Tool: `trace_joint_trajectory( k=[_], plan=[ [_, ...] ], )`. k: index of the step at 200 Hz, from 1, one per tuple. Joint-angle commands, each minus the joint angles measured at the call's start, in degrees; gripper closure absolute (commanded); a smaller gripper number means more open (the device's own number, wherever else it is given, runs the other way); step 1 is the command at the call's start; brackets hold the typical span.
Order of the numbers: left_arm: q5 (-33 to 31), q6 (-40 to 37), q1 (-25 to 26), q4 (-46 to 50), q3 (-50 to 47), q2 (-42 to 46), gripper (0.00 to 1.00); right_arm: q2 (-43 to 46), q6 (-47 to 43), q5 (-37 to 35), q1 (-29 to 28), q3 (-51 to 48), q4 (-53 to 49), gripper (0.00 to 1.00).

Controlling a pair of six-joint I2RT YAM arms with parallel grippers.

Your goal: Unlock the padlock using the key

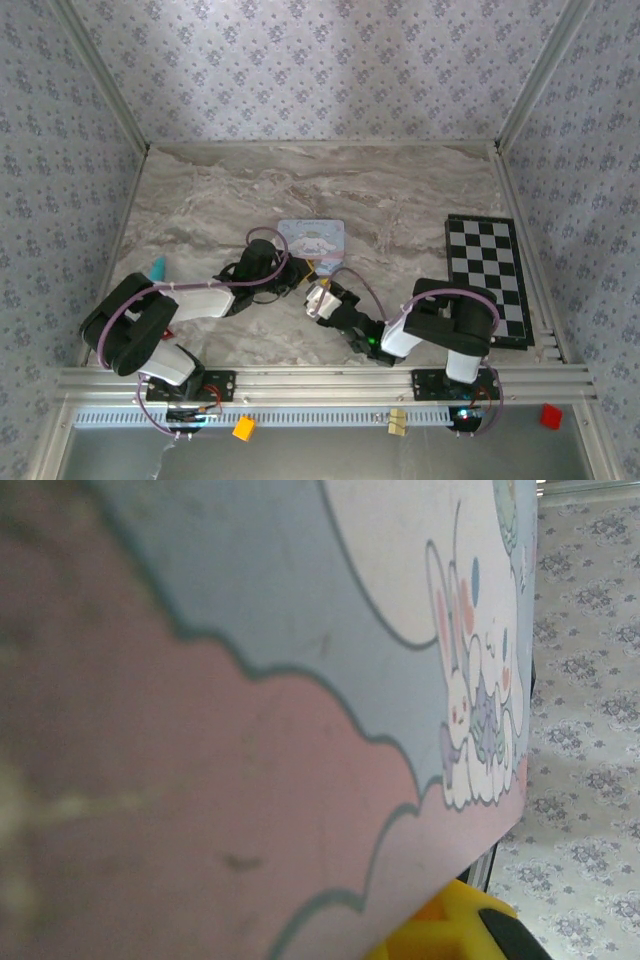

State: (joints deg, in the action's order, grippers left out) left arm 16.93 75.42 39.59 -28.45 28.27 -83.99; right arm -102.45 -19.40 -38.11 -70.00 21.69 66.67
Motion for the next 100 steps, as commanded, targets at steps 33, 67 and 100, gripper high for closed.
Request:
trace_joint_trajectory(
  k=[33,67,100],
  plan=[
    [-0.2,-0.3,-0.5,-1.5,0.3,2.0,1.00,-1.9,0.0,-2.2,0.1,1.9,2.1,0.79],
    [-0.2,-0.4,-0.5,-2.0,0.1,2.1,1.00,-2.1,0.8,-3.0,0.3,2.0,2.0,0.87],
    [-0.5,-0.9,-0.5,-2.3,-0.2,2.4,1.00,-1.7,2.5,-2.7,0.6,2.0,1.1,0.94]
  ],
)
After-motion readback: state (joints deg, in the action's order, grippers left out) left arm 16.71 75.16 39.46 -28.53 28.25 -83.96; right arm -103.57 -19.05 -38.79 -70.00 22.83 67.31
